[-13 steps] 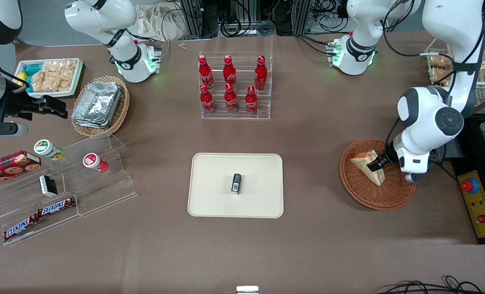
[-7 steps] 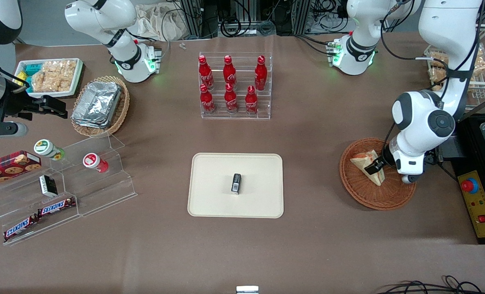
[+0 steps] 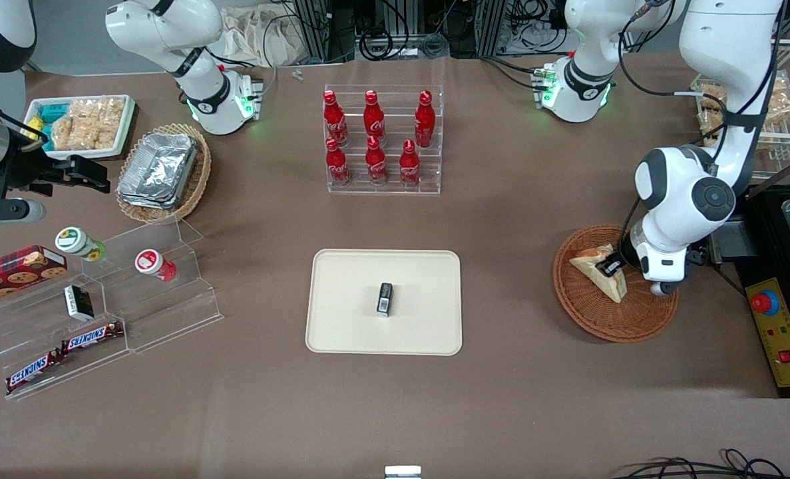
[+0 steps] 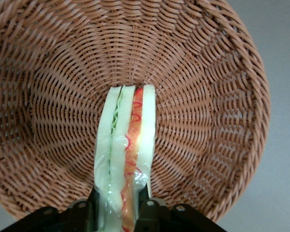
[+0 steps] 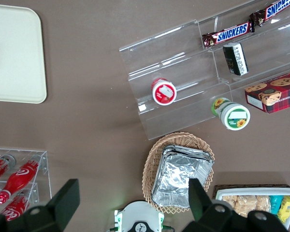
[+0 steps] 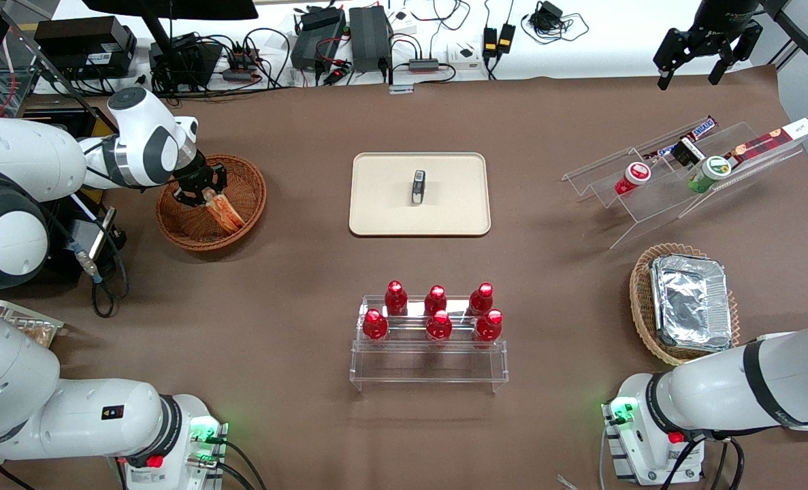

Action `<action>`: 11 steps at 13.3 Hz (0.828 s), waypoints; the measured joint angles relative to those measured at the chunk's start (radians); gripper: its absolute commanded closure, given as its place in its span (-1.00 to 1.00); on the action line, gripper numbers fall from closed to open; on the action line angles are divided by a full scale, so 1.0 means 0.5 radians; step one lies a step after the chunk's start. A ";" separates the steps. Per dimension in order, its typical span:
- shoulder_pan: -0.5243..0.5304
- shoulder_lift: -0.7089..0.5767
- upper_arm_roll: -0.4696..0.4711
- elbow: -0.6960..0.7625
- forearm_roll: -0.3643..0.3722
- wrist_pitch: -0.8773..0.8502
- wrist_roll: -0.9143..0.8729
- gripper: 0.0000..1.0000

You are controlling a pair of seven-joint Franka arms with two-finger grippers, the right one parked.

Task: Place sandwich from basket to tray
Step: 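Lift the wrapped sandwich out of the basket with the left gripper, then carry the sandwich over the white tray beside the black tissue pack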

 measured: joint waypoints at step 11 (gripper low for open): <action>-0.007 -0.237 -0.164 1.000 0.003 -1.414 0.009 1.00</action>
